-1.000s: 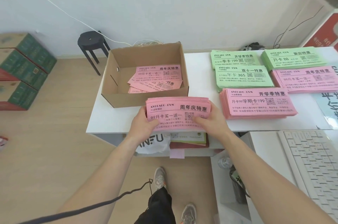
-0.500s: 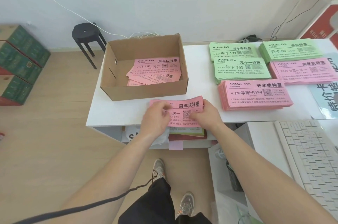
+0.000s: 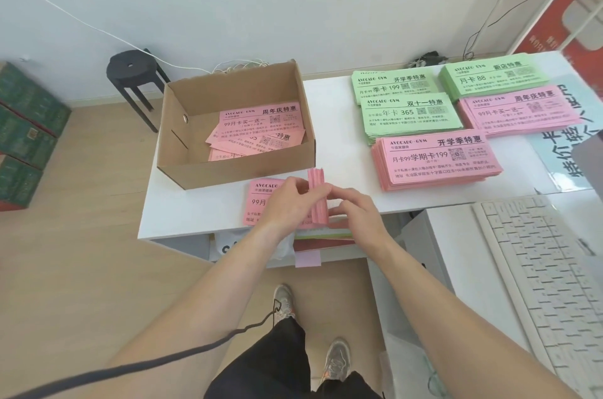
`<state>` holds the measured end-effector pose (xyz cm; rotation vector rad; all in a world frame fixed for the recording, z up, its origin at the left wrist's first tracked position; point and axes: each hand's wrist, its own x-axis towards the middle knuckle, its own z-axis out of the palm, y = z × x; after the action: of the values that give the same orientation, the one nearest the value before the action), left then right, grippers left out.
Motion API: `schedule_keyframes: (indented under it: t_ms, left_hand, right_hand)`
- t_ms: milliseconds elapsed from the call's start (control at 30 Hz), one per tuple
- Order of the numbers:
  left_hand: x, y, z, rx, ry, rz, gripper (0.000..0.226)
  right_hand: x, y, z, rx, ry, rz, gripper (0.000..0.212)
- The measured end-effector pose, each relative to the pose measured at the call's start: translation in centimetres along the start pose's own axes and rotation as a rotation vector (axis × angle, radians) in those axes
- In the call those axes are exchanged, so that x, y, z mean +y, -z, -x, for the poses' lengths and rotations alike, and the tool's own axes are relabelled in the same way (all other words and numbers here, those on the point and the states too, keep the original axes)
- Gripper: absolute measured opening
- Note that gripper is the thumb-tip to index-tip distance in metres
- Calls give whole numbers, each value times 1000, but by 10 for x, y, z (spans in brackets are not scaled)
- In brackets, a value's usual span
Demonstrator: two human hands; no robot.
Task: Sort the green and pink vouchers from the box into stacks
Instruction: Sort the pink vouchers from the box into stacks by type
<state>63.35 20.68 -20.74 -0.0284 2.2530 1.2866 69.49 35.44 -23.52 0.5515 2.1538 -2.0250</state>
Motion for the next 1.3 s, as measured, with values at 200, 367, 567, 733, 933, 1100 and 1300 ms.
schedule_keyframes:
  t_ms: [200,367,567,733,933,1100,1300]
  left_hand:
    - [-10,6,-14,55,27,-66,26]
    - [-26,5,-16,74,41,96,8]
    - [-32,7,-21,57,52,170,8]
    - [-32,8,-24,43,62,207,8]
    - [-33,13,-26,22,84,226,13]
    - [-32,14,-27,16,94,219,19]
    - [-32,17,-28,11,103,191,13]
  right_hand:
    - [8,-11,-2,7,22,68,49]
    - [12,-5,-5,17,-79,-44,39]
    - [21,9,-10,231,-156,162,33]
    - [30,19,-16,246,-239,205,67]
    - [31,23,-20,222,-251,193,73]
    - [25,22,-18,222,-273,223,57]
    - [18,19,-16,226,-266,244,46]
